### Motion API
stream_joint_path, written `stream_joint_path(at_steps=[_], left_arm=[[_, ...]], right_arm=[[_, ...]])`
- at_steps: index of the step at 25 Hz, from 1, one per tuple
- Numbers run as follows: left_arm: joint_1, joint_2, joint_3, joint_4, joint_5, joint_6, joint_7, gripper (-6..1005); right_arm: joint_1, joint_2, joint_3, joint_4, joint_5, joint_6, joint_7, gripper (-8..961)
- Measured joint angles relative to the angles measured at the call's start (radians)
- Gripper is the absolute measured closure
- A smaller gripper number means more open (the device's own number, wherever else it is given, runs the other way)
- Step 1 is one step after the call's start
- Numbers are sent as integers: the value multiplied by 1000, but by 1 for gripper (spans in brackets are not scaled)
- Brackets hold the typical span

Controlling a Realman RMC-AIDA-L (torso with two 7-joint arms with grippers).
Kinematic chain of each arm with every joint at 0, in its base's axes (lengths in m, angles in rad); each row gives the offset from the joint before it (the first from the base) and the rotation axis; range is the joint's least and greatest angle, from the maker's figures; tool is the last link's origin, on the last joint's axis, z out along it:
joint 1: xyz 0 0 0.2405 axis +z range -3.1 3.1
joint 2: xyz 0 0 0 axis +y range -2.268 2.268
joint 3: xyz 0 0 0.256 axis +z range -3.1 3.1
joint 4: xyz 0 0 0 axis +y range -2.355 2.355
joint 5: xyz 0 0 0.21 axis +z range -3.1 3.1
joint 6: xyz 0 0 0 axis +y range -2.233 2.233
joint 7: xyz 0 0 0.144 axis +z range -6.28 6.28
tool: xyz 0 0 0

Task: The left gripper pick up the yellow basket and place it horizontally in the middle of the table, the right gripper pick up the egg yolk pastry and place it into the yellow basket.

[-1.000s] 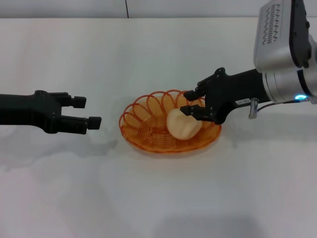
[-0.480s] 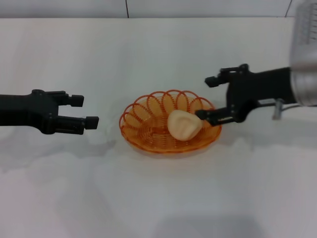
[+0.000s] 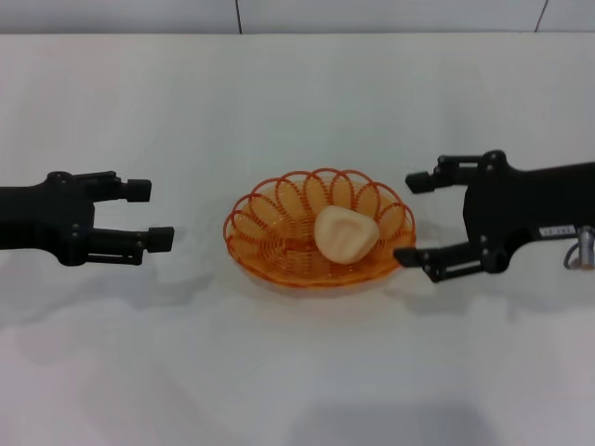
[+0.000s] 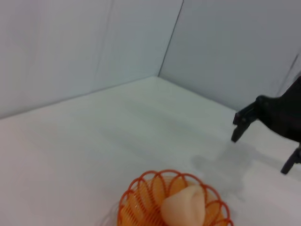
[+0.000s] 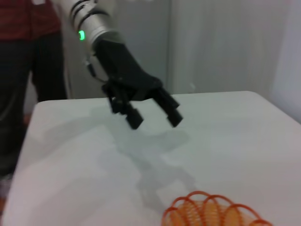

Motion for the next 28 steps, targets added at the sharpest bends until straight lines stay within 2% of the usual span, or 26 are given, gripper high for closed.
stream_joint_path(at_steps=[9,28], left_arm=[[8,-5,-9,-4,0,25,35,111],[10,-10,-16,-4,2,44,47,111]], right_arm=[[-47,-2,-6,15,20,-55,-157,121],[-51,-2,1,2,25,-68,-172,120]])
